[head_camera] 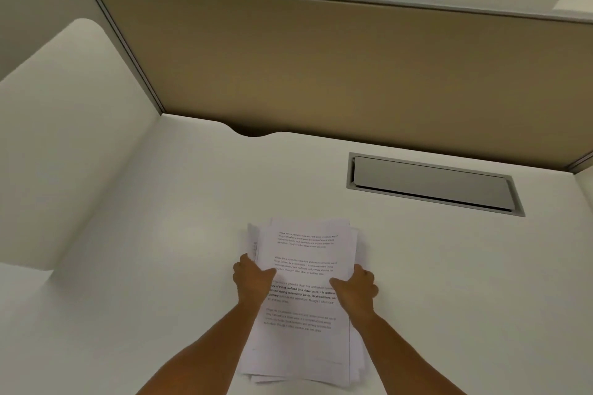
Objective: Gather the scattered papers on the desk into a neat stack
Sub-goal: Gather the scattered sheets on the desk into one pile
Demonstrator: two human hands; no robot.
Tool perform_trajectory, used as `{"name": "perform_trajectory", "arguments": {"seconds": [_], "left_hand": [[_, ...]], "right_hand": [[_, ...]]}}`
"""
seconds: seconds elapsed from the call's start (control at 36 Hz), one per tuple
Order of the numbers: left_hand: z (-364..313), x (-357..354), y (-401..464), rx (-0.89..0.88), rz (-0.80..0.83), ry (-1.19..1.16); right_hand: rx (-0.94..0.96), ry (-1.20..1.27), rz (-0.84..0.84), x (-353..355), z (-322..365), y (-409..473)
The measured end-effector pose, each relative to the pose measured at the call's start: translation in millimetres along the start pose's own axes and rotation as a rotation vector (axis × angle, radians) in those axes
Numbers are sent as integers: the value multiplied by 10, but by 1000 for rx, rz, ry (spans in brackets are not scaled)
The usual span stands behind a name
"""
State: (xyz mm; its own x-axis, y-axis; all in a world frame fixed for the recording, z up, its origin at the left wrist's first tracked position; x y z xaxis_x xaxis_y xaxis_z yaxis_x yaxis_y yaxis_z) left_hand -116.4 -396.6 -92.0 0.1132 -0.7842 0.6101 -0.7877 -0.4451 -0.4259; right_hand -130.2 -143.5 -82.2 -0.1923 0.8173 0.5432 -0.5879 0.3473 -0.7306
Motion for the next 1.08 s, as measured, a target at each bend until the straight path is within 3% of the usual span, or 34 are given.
{"name": "perform_trajectory", "arguments": {"seconds": [0.31,0.5,0.64,0.72,0.81,0.92,1.08], "left_hand": [[-142,-131,108,-62,127,-150],[-195,-209,103,-89,202,-212],[-230,-240,88,-134,224,-216],[-243,-271,81,-144,247,-217],[-318,-307,42,-177,278,-154],[-417,-344,-20,-205,255,180],[-451,-424,-70,-214,252,142]], "right_hand": [[-139,-74,-109,-4,28,103],[-81,-121,-96,10,97,171],[-74,26,8,2,90,210],[-87,-62,-55,8,96,198],[-144,-120,-133,52,88,182],[-198,-93,-157,68,44,198],[-194,39,-74,44,63,231]]}}
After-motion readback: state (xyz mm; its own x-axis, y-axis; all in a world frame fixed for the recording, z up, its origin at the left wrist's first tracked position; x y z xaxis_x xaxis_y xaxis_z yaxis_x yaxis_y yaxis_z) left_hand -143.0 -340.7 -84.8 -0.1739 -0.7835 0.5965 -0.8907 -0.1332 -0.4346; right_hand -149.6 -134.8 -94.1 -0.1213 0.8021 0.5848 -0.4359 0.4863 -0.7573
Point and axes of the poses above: each hand's wrist, its own y-axis towards the middle knuckle, its own x-axis out of the back of the hand, z = x × y, the point moved 6 cm from there along y, towards the middle knuckle, and after that the axes turned 13 degrees about -x, right-handed, at the moved point
